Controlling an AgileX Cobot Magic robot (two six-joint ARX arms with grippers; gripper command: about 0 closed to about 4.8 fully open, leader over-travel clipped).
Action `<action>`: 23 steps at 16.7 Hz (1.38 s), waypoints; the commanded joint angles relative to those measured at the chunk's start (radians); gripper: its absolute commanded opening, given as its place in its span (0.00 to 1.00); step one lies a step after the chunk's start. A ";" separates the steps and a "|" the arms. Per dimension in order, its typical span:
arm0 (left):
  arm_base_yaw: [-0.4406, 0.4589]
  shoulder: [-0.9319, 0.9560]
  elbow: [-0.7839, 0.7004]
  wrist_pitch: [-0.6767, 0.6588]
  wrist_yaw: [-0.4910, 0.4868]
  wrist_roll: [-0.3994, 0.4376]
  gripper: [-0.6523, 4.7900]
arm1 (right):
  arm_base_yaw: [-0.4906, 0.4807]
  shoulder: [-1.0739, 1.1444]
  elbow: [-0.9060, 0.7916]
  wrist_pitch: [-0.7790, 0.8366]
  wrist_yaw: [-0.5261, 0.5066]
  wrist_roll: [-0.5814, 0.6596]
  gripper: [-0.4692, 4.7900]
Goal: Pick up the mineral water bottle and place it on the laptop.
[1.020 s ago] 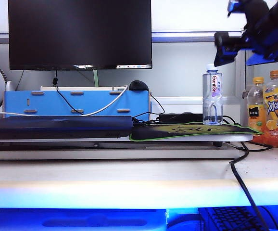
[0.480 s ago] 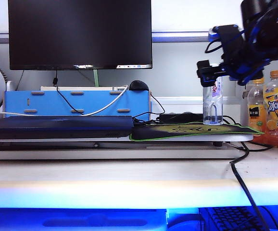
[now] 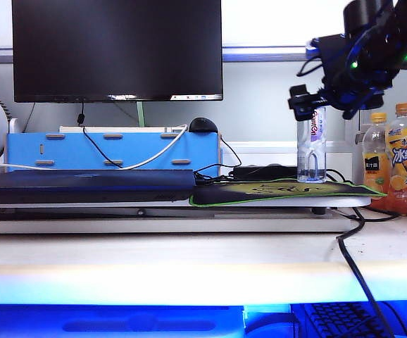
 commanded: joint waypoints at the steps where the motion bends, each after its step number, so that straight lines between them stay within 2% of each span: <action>1: 0.000 -0.002 0.002 0.008 0.003 0.001 0.12 | -0.012 0.045 0.048 -0.022 -0.009 -0.002 1.00; 14: 0.000 -0.002 0.002 0.008 0.003 0.001 0.12 | -0.011 0.199 0.254 -0.089 -0.063 -0.003 1.00; 23: 0.000 -0.002 0.002 0.008 0.003 0.001 0.12 | -0.027 0.255 0.270 -0.079 -0.057 -0.004 1.00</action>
